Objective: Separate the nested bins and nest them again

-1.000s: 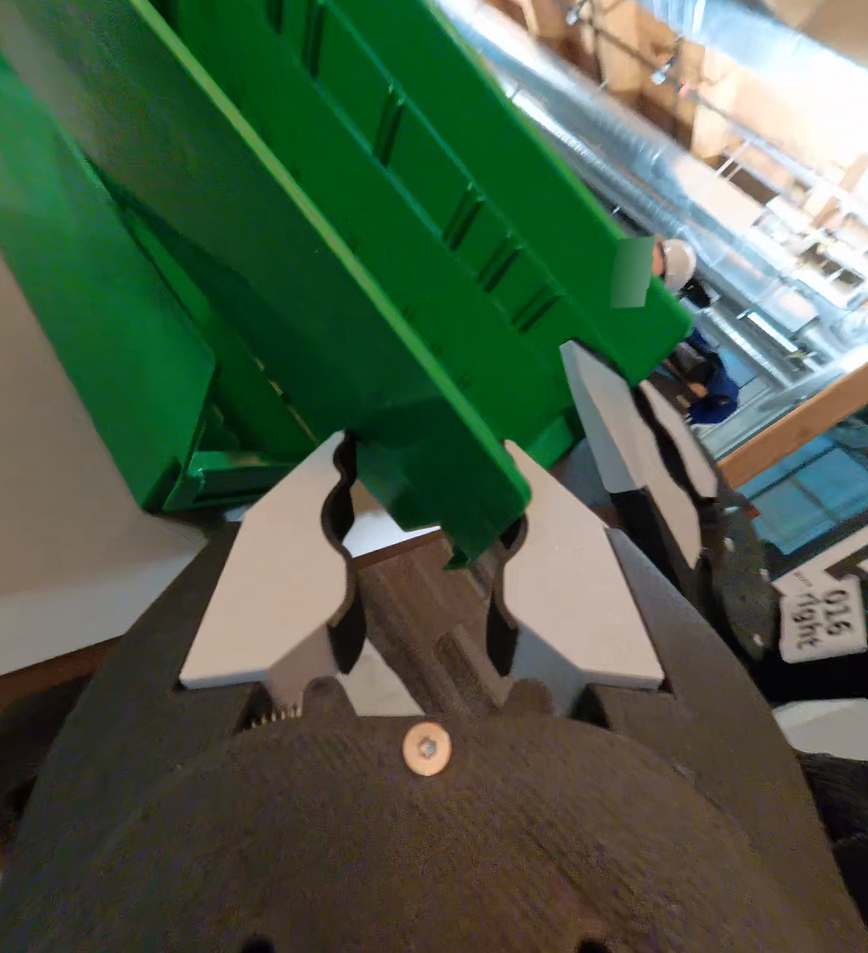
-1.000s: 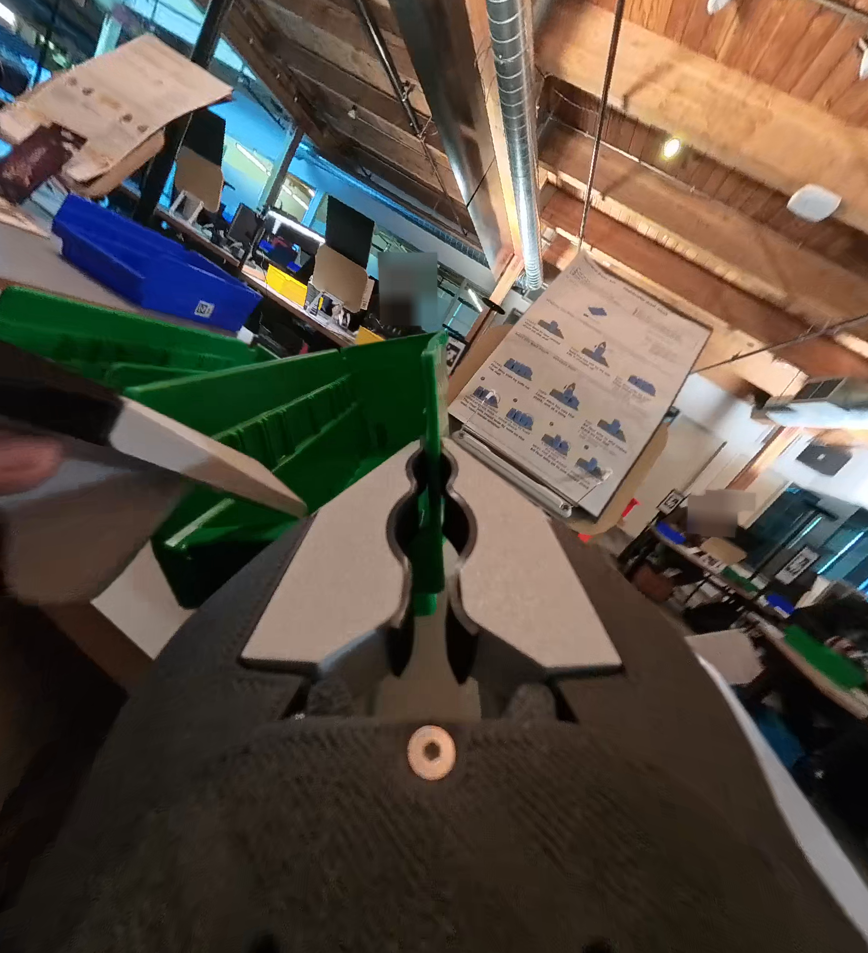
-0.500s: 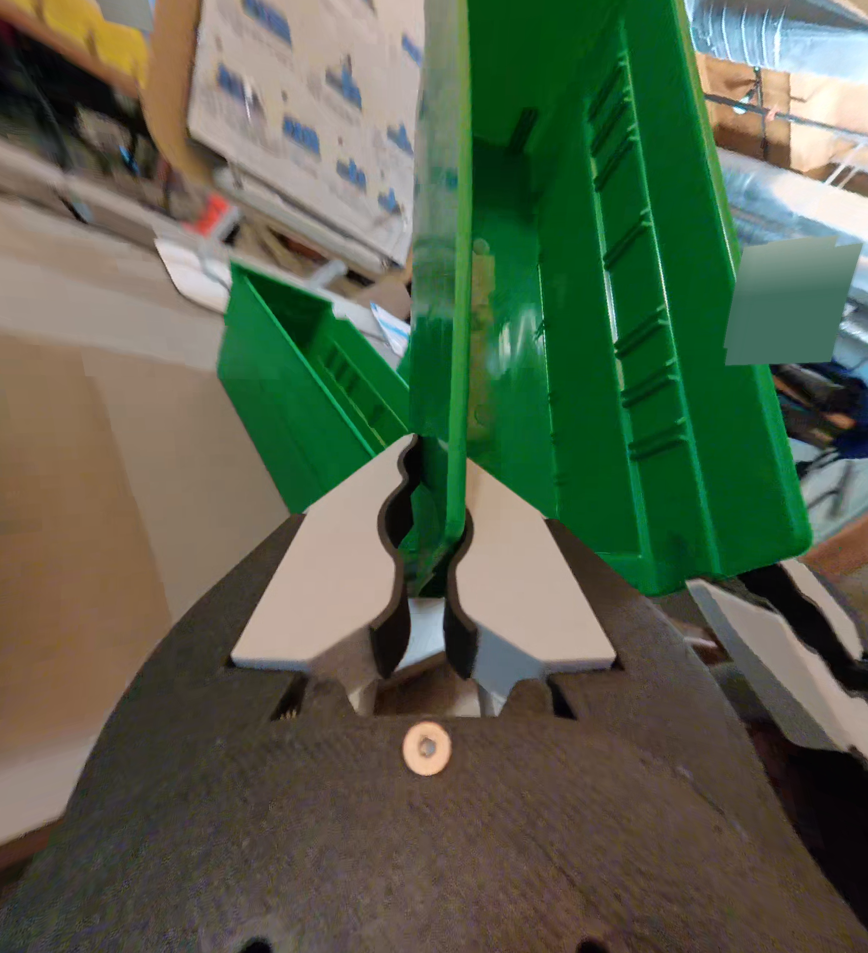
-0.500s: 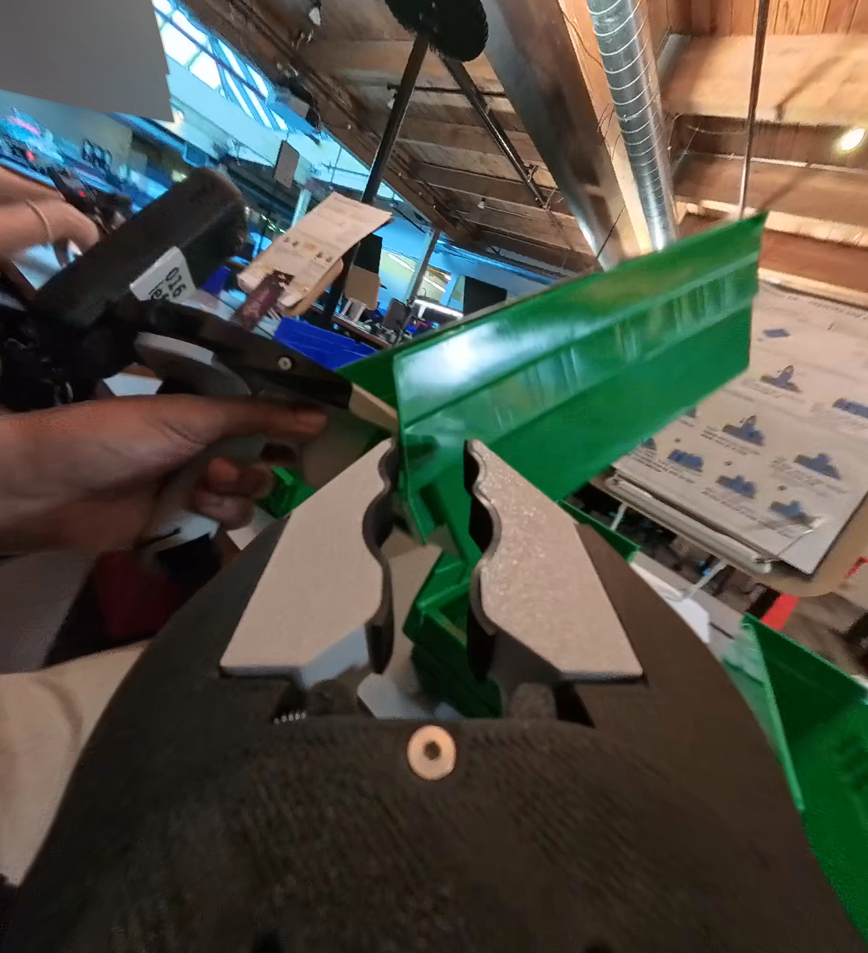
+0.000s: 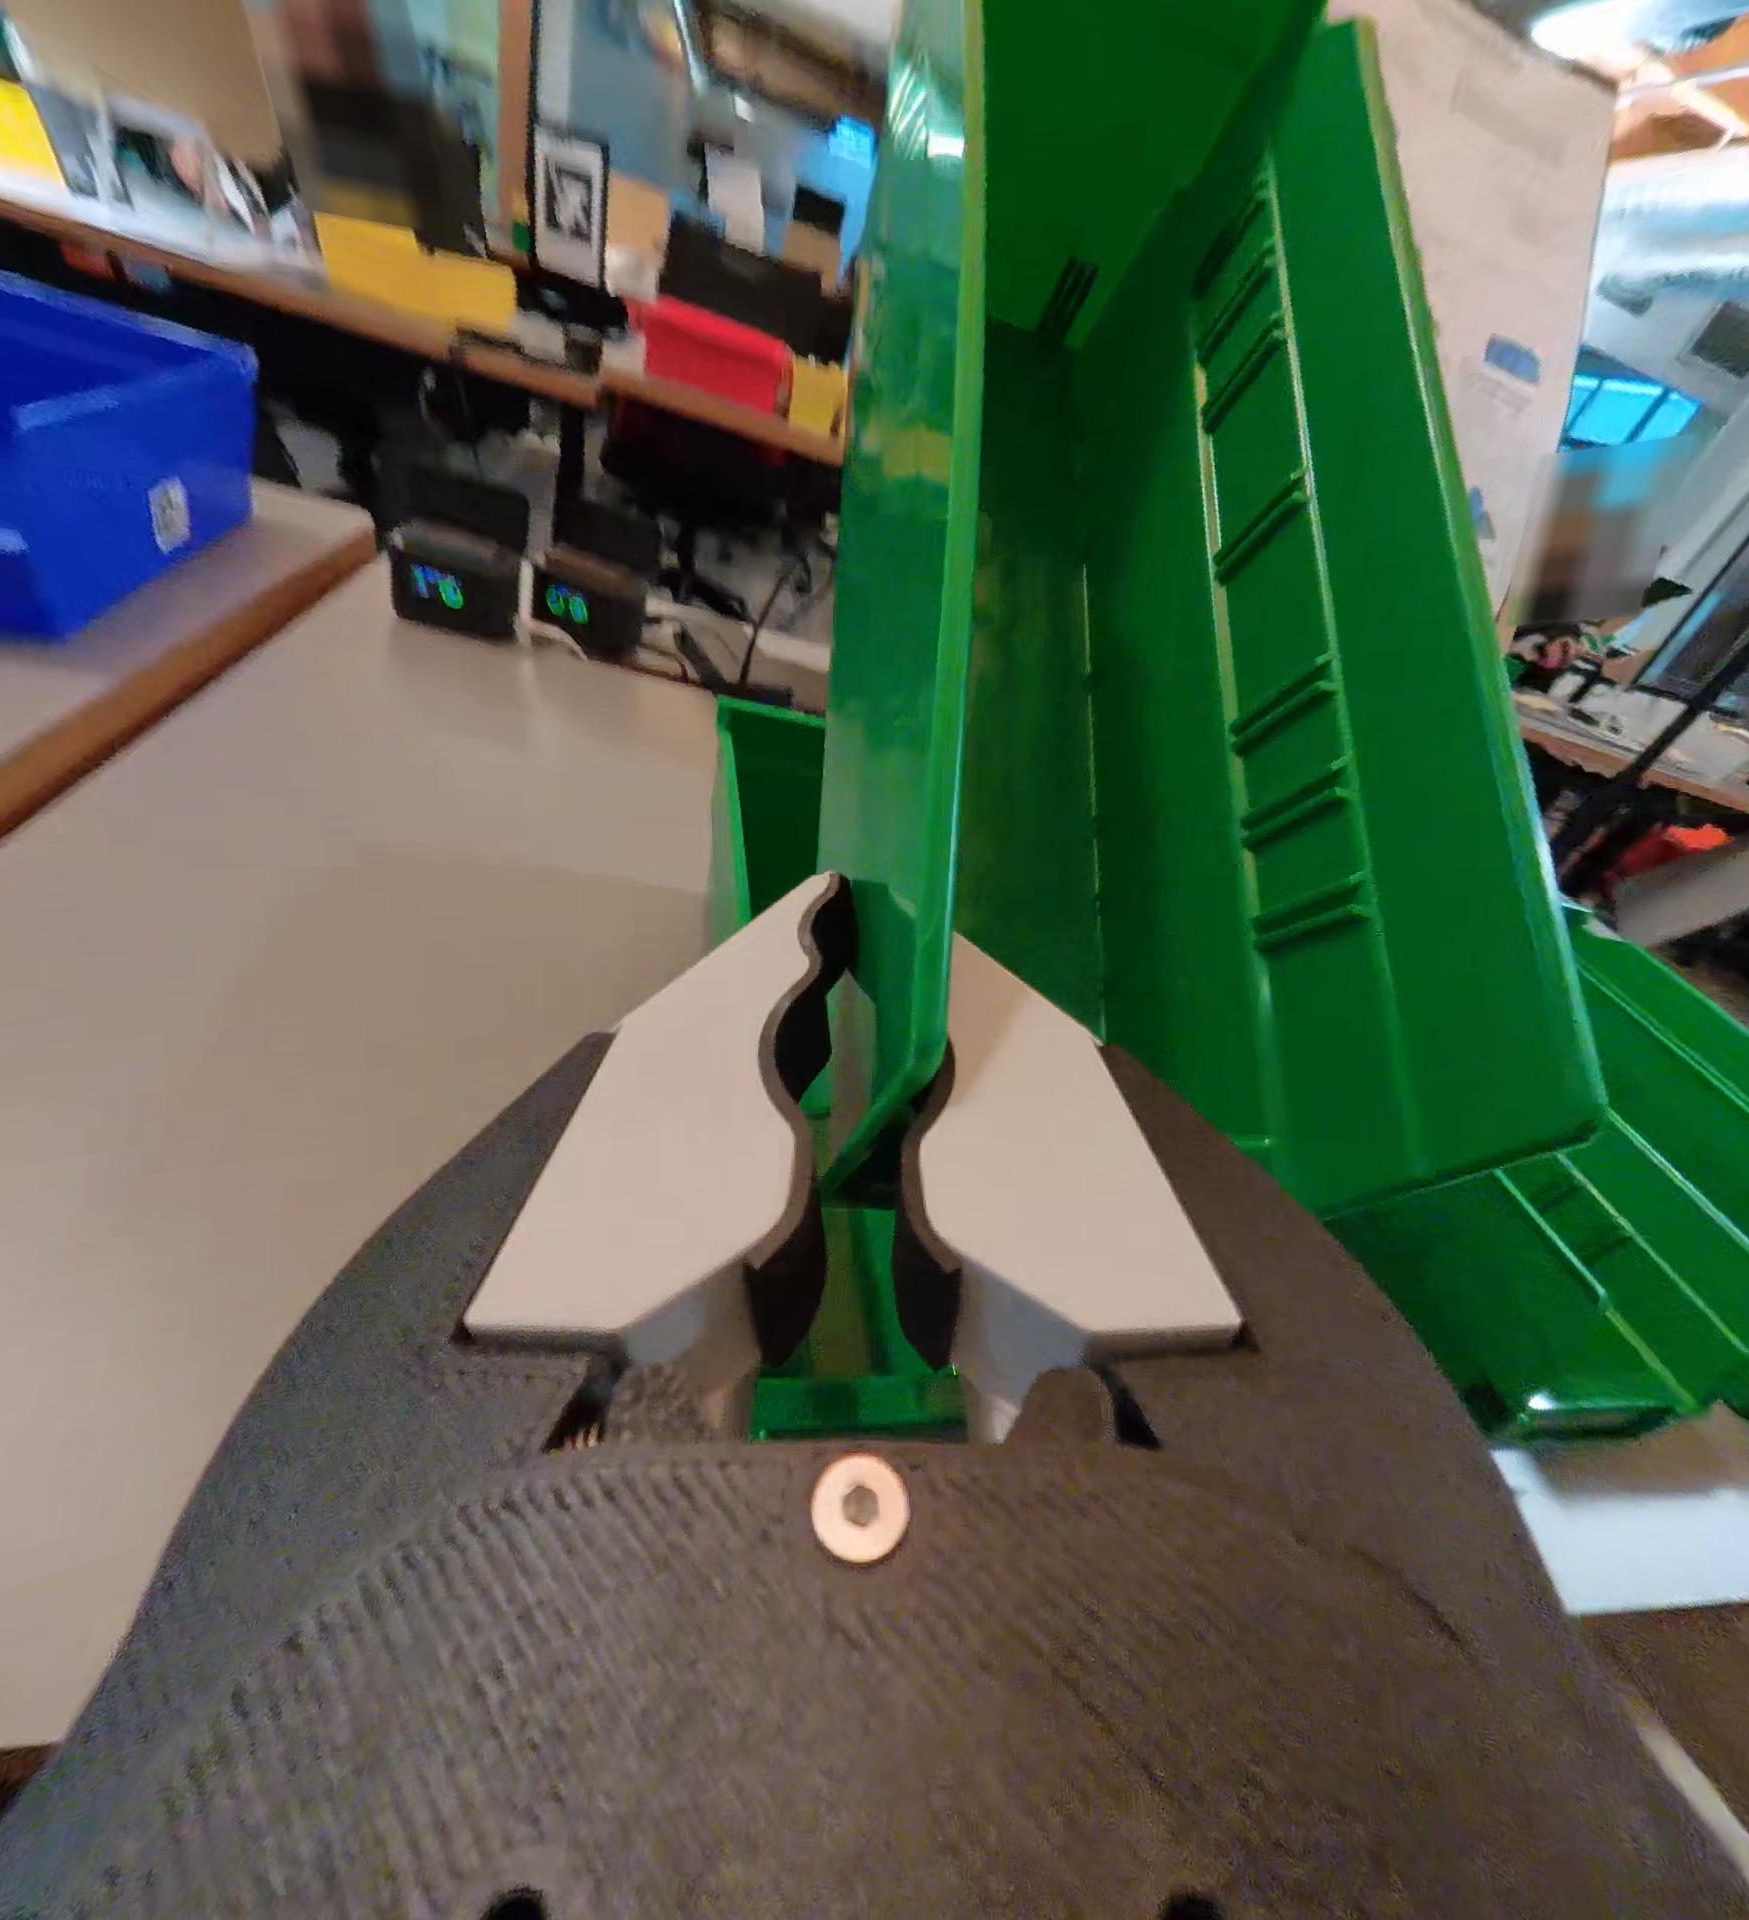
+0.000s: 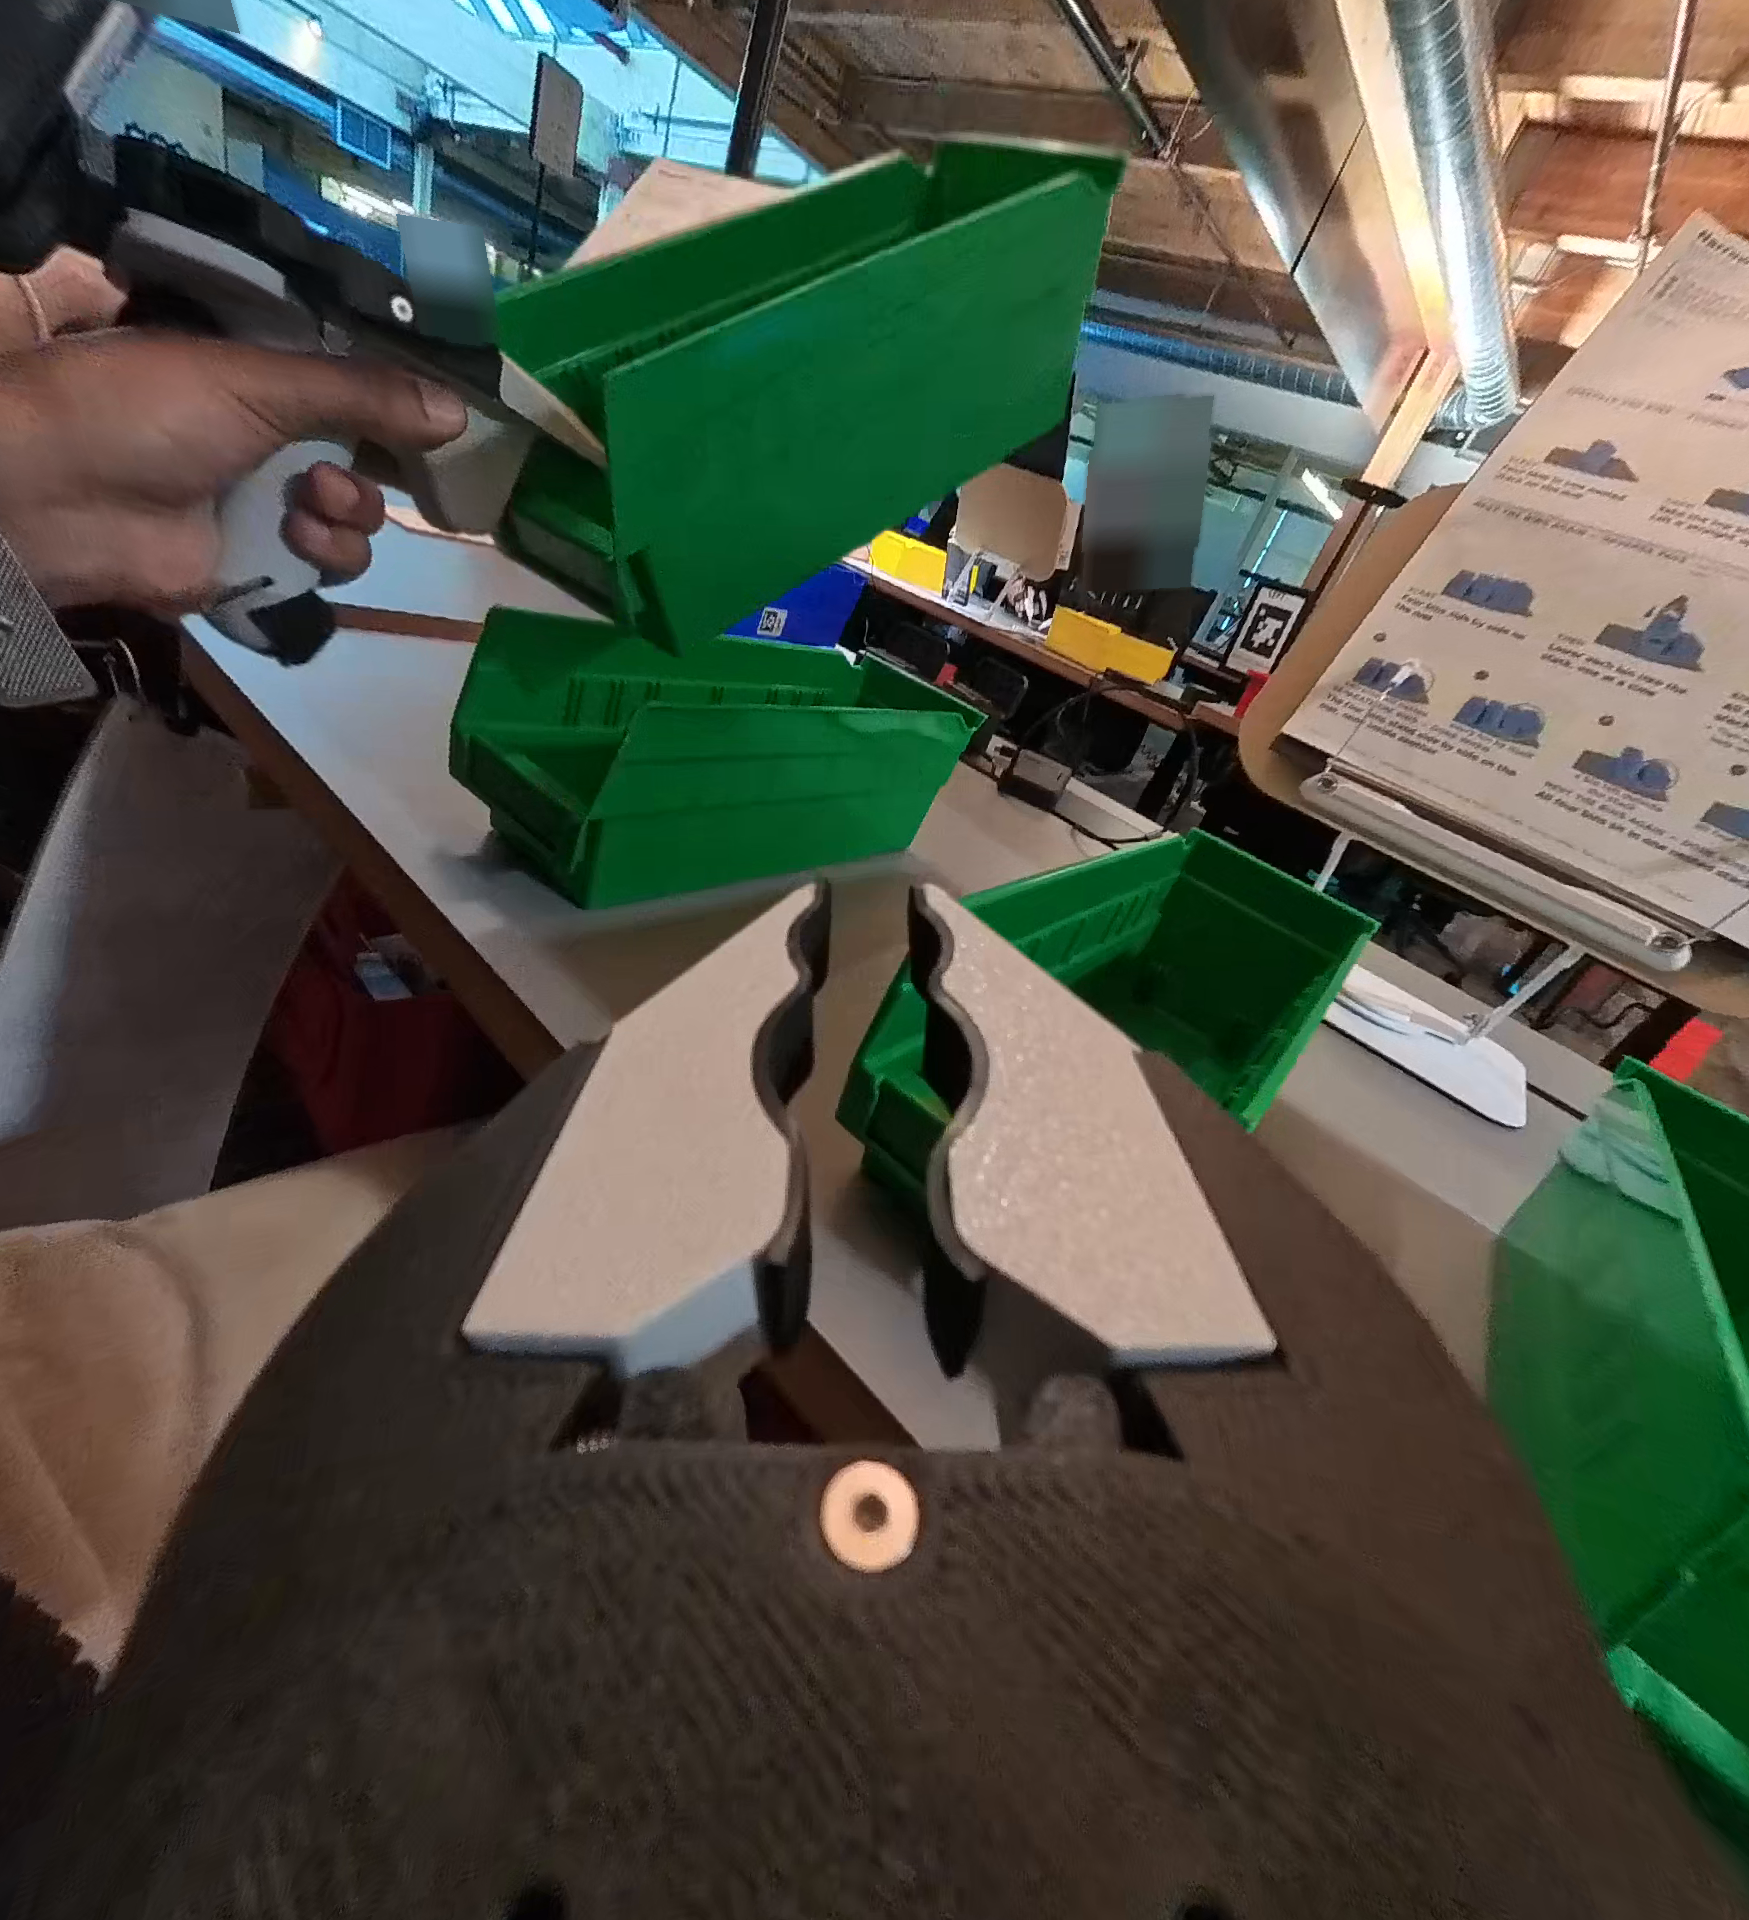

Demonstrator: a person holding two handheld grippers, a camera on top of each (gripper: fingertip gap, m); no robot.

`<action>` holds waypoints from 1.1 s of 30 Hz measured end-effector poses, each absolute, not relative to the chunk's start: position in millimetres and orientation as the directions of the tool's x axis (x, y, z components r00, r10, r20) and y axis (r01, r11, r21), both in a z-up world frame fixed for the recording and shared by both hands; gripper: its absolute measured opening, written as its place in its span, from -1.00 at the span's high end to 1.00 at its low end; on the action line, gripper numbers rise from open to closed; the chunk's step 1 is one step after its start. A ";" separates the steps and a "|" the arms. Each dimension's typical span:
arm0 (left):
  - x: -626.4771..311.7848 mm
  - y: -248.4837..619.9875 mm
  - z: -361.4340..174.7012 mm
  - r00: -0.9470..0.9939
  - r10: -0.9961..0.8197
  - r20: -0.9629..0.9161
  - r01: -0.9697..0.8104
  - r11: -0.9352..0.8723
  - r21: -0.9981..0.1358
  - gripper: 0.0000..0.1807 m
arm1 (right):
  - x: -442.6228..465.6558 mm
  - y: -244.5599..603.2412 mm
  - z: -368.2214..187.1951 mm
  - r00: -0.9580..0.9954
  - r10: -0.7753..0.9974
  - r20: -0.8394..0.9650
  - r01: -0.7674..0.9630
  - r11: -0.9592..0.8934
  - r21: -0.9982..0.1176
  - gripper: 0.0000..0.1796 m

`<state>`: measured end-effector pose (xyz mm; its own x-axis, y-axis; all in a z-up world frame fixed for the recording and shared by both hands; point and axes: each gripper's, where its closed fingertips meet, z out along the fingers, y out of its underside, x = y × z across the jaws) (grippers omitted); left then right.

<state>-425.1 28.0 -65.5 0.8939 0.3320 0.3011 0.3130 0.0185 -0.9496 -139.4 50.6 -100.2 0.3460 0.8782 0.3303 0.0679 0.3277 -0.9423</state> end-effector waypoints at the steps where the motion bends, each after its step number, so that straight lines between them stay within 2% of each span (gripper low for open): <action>1: -427.8 28.6 -70.8 0.888 0.326 0.324 0.344 -0.001 -0.939 1.00 | -140.4 51.1 -101.9 0.342 0.882 0.325 0.072 0.321 -0.944 0.86; 14: -427.6 36.5 -105.2 0.899 0.350 0.264 0.356 -0.232 -0.905 0.98 | -138.3 64.7 -109.7 0.348 0.909 0.229 0.073 0.217 -0.973 0.87; 21: -430.9 37.8 -114.1 0.865 0.385 0.322 0.421 -0.205 -0.884 0.93 | -139.7 61.9 -111.6 0.336 0.909 0.247 0.085 0.232 -0.969 0.87; 25: -434.0 35.5 -103.0 0.868 0.363 0.340 0.411 -0.138 -0.901 0.91 | -139.4 61.5 -112.2 0.333 0.910 0.246 0.087 0.230 -0.969 0.87; 30: -430.8 37.6 -109.0 0.876 0.359 0.324 0.399 -0.160 -0.903 0.85 | -139.9 60.0 -113.0 0.328 0.911 0.252 0.092 0.235 -0.968 0.87; 33: -433.2 37.3 -113.4 0.880 0.388 0.272 0.360 -0.173 -0.917 0.92 | -139.8 58.7 -113.1 0.324 0.910 0.259 0.094 0.241 -0.966 0.87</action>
